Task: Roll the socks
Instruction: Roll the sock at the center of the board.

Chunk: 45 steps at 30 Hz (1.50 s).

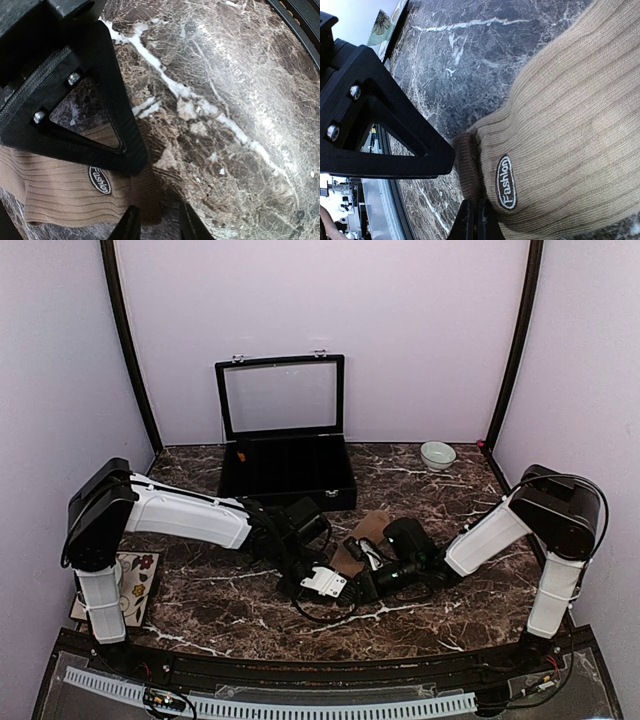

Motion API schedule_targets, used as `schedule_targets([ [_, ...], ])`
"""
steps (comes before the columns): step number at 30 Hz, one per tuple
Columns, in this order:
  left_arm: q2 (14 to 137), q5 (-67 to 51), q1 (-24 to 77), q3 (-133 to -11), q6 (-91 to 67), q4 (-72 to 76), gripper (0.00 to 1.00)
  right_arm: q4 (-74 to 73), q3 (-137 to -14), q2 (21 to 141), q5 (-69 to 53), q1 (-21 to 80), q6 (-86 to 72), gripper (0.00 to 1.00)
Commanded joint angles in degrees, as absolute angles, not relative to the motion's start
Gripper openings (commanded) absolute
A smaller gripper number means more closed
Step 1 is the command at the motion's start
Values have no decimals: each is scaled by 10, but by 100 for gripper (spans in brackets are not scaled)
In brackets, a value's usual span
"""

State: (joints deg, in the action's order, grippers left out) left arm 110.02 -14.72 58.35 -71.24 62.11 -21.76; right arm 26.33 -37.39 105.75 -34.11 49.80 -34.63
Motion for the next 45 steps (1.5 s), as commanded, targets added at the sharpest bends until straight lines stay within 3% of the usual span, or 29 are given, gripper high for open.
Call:
schedule_targets([
  [1,1102,-148,581,-716,624,-215,29,172,-344,1089,-316,496,-353,0],
  [11,1135,-134,575,-731,627,-227,24,177,-343,1089,-318,496,-356,0],
  [21,1154,-130,558,-753,624,-246,27,178,-337,1080,-321,496,-359,0],
  [28,1163,-135,559,-756,640,-274,14,181,-341,1079,-323,496,-366,0],
  [33,1182,-131,559,-769,637,-281,12,177,-347,1076,-320,496,-362,0],
  [36,1194,-137,558,-780,631,-291,9,177,-338,1062,-299,496,-352,8],
  [39,1209,-161,552,-804,624,-335,0,185,-321,1032,-278,497,-344,26],
  [45,1245,-233,542,-861,601,-431,0,259,-251,942,-233,497,-333,32],
])
